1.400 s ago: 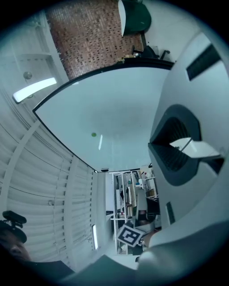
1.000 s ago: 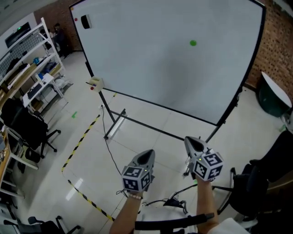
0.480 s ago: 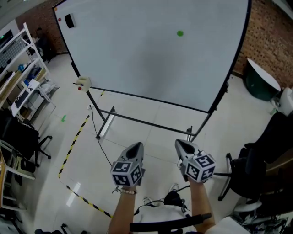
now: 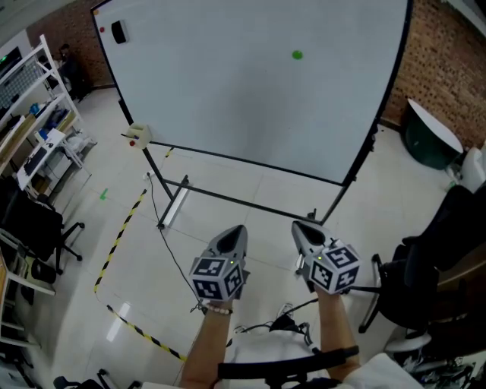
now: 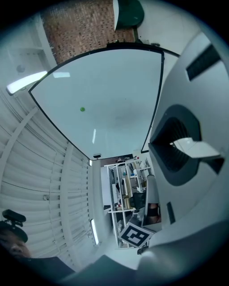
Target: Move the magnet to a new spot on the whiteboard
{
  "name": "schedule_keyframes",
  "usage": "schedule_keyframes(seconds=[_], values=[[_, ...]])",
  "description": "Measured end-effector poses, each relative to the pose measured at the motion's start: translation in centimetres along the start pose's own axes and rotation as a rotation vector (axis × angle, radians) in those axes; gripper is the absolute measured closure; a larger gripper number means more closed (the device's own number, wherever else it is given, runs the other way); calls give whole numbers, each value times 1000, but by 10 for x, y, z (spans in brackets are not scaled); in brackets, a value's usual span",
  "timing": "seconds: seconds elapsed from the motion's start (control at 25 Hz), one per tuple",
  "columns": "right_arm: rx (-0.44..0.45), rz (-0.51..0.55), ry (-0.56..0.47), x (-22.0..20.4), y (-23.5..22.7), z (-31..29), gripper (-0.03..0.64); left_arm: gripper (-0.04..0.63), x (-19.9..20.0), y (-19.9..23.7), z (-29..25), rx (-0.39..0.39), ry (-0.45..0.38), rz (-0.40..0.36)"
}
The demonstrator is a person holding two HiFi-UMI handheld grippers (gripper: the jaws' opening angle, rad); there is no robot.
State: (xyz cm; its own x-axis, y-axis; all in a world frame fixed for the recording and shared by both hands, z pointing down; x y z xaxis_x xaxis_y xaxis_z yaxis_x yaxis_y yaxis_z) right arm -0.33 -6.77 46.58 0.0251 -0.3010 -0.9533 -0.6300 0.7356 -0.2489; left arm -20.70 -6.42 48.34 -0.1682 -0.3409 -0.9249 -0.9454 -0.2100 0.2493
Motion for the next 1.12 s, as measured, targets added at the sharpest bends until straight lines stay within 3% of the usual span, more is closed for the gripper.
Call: schedule_keyframes(seconds=[1.12], values=[[55,30,24,8,10,-20,609,594,4,9,12,29,-23,15]])
Point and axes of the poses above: the fingertips, and each gripper's own axes: z backward along the fingers, y to its left, x out of its top, the point moved 7 cm from there along z, backward along the fingers, and after that the axes turned 14 degrees about x, right-handed, at the moved point
